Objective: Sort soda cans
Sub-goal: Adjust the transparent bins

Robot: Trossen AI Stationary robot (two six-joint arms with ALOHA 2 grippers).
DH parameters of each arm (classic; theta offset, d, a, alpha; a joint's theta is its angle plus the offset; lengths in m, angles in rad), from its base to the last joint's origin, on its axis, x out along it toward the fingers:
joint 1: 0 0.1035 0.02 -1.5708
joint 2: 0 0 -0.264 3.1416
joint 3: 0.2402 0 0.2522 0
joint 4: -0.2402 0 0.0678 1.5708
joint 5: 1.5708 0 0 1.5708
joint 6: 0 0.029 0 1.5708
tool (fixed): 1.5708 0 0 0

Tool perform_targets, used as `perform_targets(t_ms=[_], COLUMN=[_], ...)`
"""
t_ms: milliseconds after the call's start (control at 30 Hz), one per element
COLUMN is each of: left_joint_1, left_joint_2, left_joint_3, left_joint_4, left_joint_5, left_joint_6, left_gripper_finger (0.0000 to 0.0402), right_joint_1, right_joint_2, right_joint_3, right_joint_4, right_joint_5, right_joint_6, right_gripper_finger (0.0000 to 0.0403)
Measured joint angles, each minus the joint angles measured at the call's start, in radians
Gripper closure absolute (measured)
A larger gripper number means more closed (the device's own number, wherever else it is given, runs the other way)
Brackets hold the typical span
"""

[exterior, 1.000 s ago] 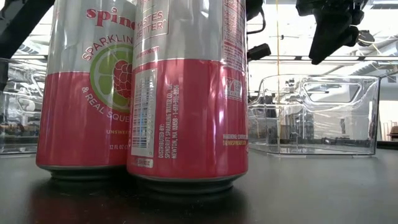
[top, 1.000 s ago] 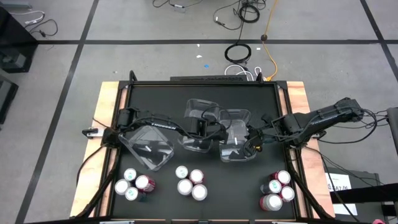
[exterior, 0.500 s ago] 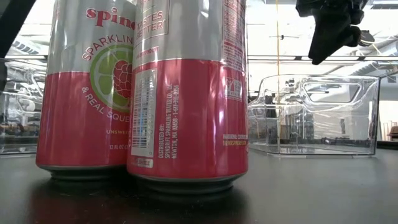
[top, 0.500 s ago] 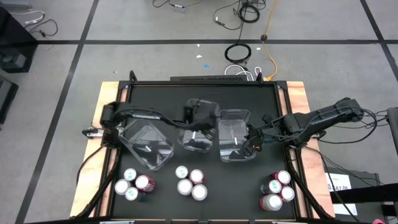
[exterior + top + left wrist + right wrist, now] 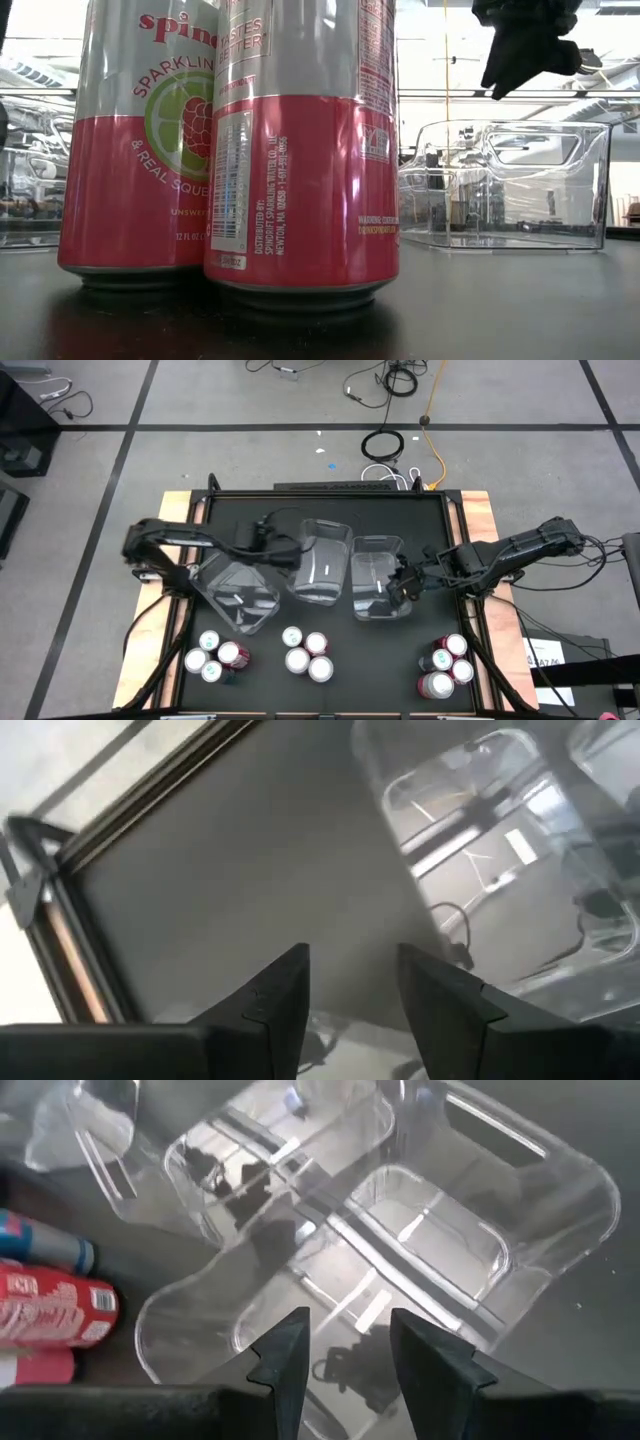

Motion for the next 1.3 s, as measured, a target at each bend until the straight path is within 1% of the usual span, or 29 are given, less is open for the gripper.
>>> perform_targets(t_ms=[67, 133, 233, 300, 433, 600, 667, 733, 800, 900, 1033, 1167, 1300], left_joint_1=[-0.018, -0.039, -0.059, -0.064, -0.063, -0.062, -0.053, -0.044, -0.037, -0.02, 0.021, 0.07, 0.141], left_joint_2=[-0.074, -0.155, -0.269, -0.326, -0.393, -0.431, -0.436, -0.433, -0.425, -0.417, -0.413, -0.413, -0.413], left_joint_3=[-0.099, -0.209, -0.372, -0.463, -0.584, -0.671, -0.706, -0.747, -0.79, -0.852, -0.914, -0.95, -0.992], left_joint_4=[0.019, 0.073, 0.173, 0.228, 0.262, 0.269, 0.309, 0.362, 0.415, 0.471, 0.489, 0.498, 0.596], left_joint_5=[0.0, 0.006, 0.068, 0.111, 0.191, 0.242, 0.258, 0.298, 0.322, 0.326, 0.319, 0.301, 0.266], left_joint_6=[-0.06, -0.128, -0.21, -0.236, -0.265, -0.138, -0.091, -0.029, -0.001, 0.018, 0.034, 0.173, 0.351], left_gripper_finger=[0.0239, 0.0239, 0.0239, 0.024, 0.024, 0.024, 0.024, 0.024, 0.024, 0.024, 0.0241, 0.0257, 0.0283], right_joint_1=[-0.003, -0.009, -0.017, -0.023, -0.035, -0.035, -0.035, -0.035, -0.035, -0.035, -0.035, -0.042, -0.057], right_joint_2=[0.0, 0.0, 0.0, 0.0, 0.0, 0.0, 0.0, 0.0, 0.0, 0.0, 0.0, 0.0, 0.0], right_joint_3=[0.0, 0.0, 0.0, 0.0, 0.0, 0.0, 0.0, 0.0, 0.0, 0.0, 0.0, 0.0, 0.0], right_joint_4=[0.024, 0.039, 0.056, 0.064, 0.071, 0.075, 0.077, 0.077, 0.077, 0.082, 0.103, 0.121, 0.121], right_joint_5=[0.008, 0.007, 0.007, 0.006, 0.005, 0.005, 0.005, 0.006, 0.007, 0.007, 0.007, 0.011, 0.026], right_joint_6=[0.0, -0.006, -0.013, -0.021, -0.025, -0.026, -0.021, -0.009, -0.004, -0.002, 0.0, 0.0, 0.01], right_gripper_finger=[0.0271, 0.0271, 0.0271, 0.0271, 0.0271, 0.0271, 0.0271, 0.0271, 0.0271, 0.0271, 0.0271, 0.0271, 0.0271])
